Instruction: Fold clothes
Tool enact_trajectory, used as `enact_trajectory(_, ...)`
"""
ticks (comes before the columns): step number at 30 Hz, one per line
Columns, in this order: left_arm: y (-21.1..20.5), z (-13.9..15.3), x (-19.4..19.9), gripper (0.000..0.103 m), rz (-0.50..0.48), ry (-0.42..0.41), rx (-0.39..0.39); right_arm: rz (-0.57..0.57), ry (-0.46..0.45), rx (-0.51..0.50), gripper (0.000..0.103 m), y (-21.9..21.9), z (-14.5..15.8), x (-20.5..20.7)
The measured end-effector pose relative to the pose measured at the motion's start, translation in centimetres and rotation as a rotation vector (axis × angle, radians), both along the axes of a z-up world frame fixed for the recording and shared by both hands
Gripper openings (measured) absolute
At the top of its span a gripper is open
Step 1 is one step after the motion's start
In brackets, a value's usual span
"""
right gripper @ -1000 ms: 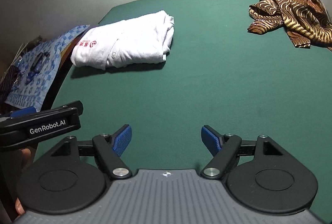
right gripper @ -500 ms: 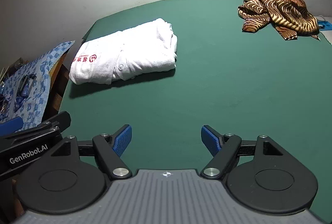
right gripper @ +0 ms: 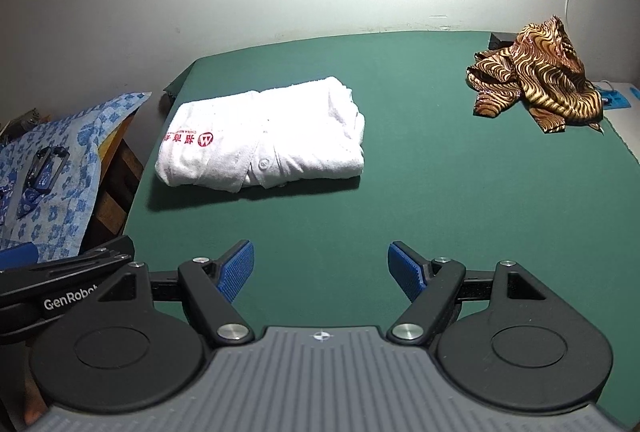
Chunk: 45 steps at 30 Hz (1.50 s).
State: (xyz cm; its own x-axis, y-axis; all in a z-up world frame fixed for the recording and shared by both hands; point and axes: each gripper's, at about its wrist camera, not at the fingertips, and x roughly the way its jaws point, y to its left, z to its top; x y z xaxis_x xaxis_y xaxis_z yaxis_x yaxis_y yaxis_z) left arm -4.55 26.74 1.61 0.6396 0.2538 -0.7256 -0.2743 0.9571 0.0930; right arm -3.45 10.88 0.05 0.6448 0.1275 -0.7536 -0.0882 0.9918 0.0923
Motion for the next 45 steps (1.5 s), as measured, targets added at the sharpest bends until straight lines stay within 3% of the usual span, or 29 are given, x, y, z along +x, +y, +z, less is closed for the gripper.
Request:
enact_trajectory(5, -0.2, 1.0, -0.3, 0.103, -0.039, -0.025, -0.025, 0.014, 0.012, -0.006, 0.077, -0.1, -0.3, 0.4)
enact_trajectory(11, -1.7, 1.0, 0.1, 0.103, -0.029, -0.01, 0.052, 0.016, 0.028, 0.022, 0.077, -0.7, -0.8, 0.8)
enact_trajectory(16, -1.7, 0.3, 0.9, 0.103, -0.035, 0.01, -0.024, 0.007, 0.047, 0.051, 0.077, -1.3, -1.5, 1.3)
enact_trajectory(23, -1.7, -1.2, 2.2, 0.103, -0.037, 0.071, -0.063, -0.018, 0.082, 0.098, 0.077, -2.1, -2.6, 2.4)
enact_trajectory(45, 0.4, -4.2, 4.4, 0.102, 0.013, 0.136, -0.095, 0.013, 0.075, 0.078, 0.077, -1.2, -3.3, 3.0)
